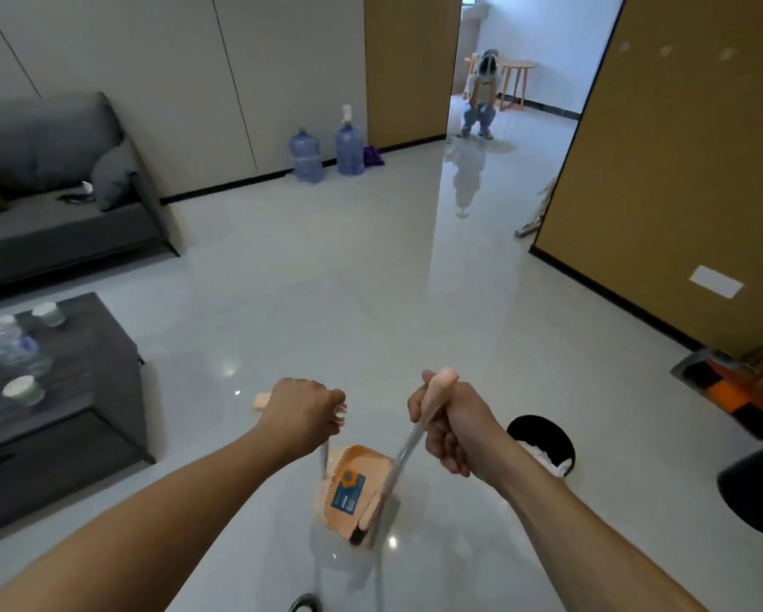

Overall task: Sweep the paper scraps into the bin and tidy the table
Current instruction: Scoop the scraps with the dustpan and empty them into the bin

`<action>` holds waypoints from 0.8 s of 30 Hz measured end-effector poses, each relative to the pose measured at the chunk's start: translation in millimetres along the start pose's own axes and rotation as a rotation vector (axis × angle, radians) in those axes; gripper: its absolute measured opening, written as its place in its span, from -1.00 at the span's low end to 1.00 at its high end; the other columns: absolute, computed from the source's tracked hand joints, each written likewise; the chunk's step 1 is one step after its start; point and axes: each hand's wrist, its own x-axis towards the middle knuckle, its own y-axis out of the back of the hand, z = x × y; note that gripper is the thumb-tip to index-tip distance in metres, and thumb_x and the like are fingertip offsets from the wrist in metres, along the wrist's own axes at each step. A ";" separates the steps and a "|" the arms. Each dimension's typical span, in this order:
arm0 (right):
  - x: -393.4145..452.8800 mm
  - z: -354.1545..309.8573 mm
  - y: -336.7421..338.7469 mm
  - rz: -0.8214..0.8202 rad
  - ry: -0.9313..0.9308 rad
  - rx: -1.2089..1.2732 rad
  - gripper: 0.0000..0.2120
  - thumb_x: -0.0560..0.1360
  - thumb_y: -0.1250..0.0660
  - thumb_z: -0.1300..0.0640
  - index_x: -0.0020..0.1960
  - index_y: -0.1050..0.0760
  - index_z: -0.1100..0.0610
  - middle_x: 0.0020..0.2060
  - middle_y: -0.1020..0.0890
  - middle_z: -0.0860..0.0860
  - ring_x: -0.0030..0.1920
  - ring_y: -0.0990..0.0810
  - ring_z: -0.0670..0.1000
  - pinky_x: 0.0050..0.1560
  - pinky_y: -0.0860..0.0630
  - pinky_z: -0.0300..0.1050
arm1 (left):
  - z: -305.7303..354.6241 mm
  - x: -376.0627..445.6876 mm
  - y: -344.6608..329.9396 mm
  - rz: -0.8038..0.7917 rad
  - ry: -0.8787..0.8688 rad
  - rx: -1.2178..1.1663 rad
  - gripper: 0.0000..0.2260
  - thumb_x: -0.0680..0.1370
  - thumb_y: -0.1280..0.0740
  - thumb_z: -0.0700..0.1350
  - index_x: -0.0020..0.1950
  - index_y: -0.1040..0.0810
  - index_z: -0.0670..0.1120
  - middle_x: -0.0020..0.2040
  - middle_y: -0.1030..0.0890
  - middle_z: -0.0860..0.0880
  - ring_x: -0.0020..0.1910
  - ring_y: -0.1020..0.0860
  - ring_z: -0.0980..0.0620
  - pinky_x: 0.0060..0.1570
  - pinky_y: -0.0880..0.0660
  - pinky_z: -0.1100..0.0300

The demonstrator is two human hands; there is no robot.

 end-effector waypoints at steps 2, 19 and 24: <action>8.5 -8.5 -16.7 -0.023 -0.017 -0.007 -0.56 0.46 -0.08 -0.23 -0.30 -0.53 0.05 -0.61 -0.39 0.12 -0.65 -0.29 0.03 -0.58 -0.18 -0.27 | -1.3 1.3 -1.6 0.015 -0.063 0.010 -0.76 0.47 -0.35 0.16 0.01 -0.56 0.05 -0.18 -0.64 0.05 -0.18 -0.60 0.01 -0.19 -0.46 0.17; 20.3 -32.9 -79.7 0.151 -0.085 -0.170 -0.46 0.43 -0.03 -0.10 -0.12 -0.54 0.34 -0.59 -0.43 0.19 -0.67 -0.30 0.04 -0.58 -0.20 -0.28 | -1.0 40.0 -20.7 0.048 -0.478 -0.211 -0.44 0.34 -0.12 0.50 -0.15 -0.50 0.02 -0.36 -0.58 0.04 -0.36 -0.52 0.03 -0.32 -0.44 0.11; -4.2 -27.4 -70.1 0.323 -0.071 -0.072 -0.51 0.34 -0.11 -0.18 -0.23 -0.60 0.20 -0.59 -0.43 0.19 -0.68 -0.31 0.05 -0.58 -0.24 -0.29 | 30.6 54.6 -17.4 0.046 -0.650 -0.320 -0.58 0.33 -0.11 0.34 -0.11 -0.52 0.07 -0.30 -0.61 0.05 -0.28 -0.56 0.06 -0.23 -0.51 0.09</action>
